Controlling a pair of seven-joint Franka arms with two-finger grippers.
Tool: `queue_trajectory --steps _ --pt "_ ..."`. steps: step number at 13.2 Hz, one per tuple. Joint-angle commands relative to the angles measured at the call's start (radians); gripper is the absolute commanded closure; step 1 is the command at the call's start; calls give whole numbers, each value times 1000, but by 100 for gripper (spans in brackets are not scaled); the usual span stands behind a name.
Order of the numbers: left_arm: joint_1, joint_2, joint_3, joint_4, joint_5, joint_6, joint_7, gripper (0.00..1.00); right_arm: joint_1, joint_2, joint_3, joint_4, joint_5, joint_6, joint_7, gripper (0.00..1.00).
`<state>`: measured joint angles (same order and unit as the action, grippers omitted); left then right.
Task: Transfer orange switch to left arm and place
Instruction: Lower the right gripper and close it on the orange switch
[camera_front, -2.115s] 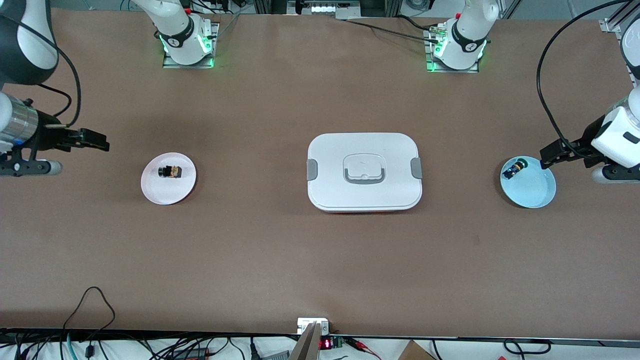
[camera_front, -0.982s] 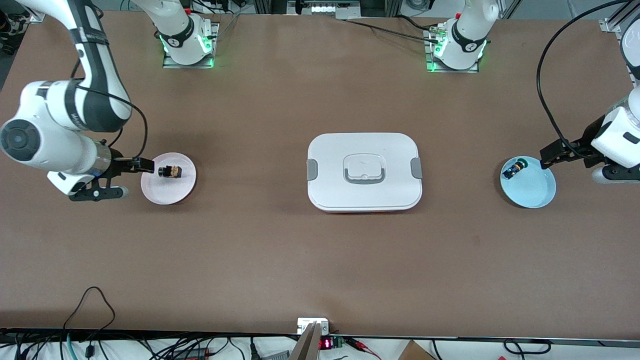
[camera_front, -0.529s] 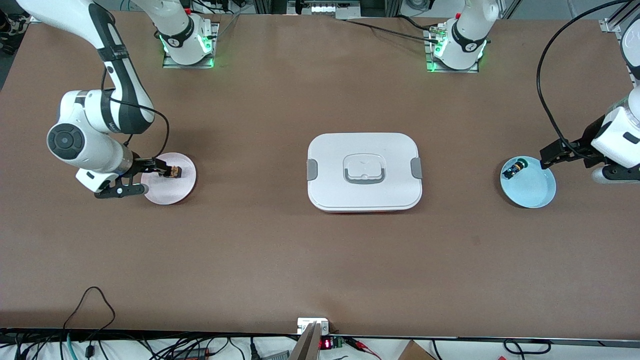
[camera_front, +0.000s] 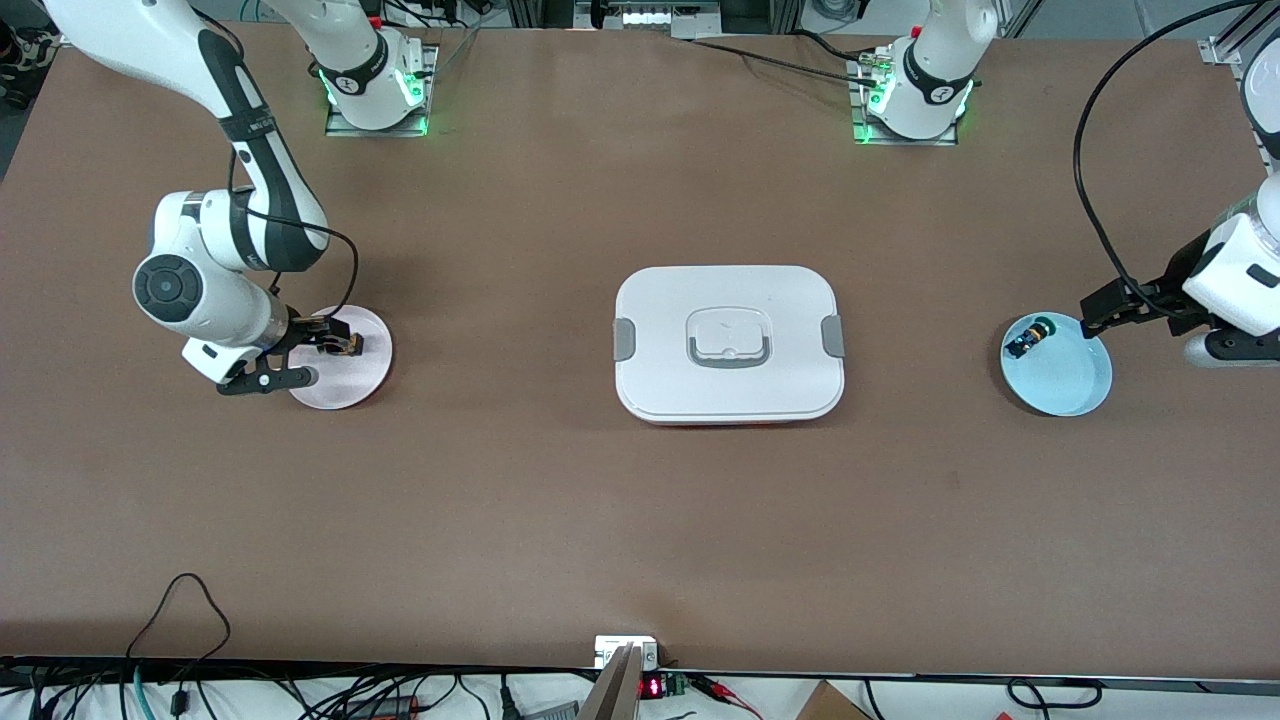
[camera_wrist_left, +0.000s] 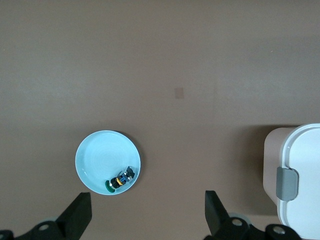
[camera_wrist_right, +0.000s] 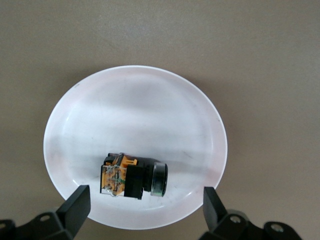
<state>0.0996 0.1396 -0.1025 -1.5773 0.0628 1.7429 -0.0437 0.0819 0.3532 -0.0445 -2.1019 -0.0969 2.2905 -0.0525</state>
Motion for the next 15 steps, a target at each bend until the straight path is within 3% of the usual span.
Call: queue_trajectory --steps 1,15 --pt "-3 12 3 28 11 -20 8 0 1 7 5 -13 -3 15 11 0" --pt "-3 11 3 28 12 -20 15 0 1 75 12 -29 6 35 23 0"
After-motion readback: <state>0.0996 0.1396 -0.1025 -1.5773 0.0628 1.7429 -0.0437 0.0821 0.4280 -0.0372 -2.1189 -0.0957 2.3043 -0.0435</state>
